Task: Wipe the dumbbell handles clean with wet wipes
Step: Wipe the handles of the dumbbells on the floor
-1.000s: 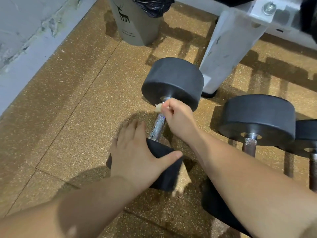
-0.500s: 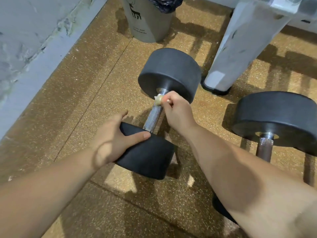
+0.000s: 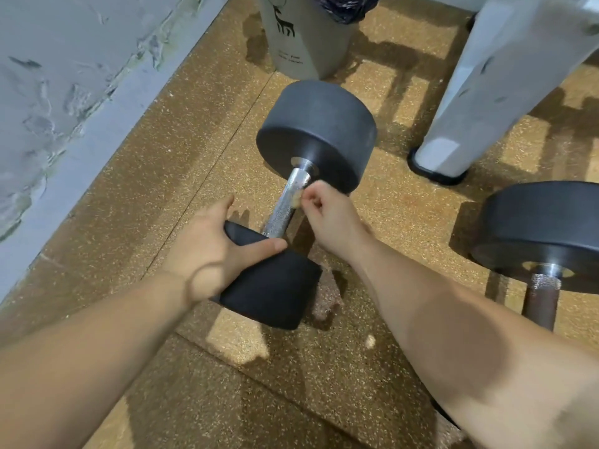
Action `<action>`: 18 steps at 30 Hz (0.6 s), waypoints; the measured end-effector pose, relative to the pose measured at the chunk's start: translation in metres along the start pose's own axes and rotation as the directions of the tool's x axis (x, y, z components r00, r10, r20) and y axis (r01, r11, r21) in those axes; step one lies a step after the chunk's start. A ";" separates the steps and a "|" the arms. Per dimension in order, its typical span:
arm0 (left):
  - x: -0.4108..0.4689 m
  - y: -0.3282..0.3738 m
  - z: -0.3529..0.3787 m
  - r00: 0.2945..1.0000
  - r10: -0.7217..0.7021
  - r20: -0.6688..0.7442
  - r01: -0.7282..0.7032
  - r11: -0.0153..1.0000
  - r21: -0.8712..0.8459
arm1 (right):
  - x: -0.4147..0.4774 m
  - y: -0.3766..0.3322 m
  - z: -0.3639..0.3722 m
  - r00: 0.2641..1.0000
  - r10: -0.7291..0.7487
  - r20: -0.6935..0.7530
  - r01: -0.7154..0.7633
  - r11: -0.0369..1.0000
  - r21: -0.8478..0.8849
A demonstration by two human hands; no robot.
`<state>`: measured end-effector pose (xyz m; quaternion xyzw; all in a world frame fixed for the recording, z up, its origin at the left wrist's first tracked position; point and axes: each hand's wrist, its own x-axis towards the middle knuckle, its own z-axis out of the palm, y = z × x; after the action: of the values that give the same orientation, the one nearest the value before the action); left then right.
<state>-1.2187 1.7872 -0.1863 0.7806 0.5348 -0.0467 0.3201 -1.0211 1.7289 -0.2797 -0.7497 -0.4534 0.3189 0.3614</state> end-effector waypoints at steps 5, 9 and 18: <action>0.024 -0.035 -0.016 0.995 -0.079 0.062 0.090 0.971 -0.219 | -0.004 -0.014 0.018 0.995 -0.066 0.080 0.056 0.991 0.119; 0.030 -0.043 -0.017 0.993 -0.073 0.093 0.095 0.960 -0.262 | 0.032 -0.034 0.012 0.996 -0.073 -0.051 0.074 0.997 0.030; 0.021 -0.030 -0.010 0.999 -0.019 0.030 0.025 0.980 -0.195 | 0.017 -0.033 0.014 0.967 -0.226 0.118 0.242 0.959 -0.145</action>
<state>-1.2386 1.8160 -0.2003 0.7387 0.5409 -0.0084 0.4022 -1.0403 1.7588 -0.2626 -0.7001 -0.5805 0.2738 0.3129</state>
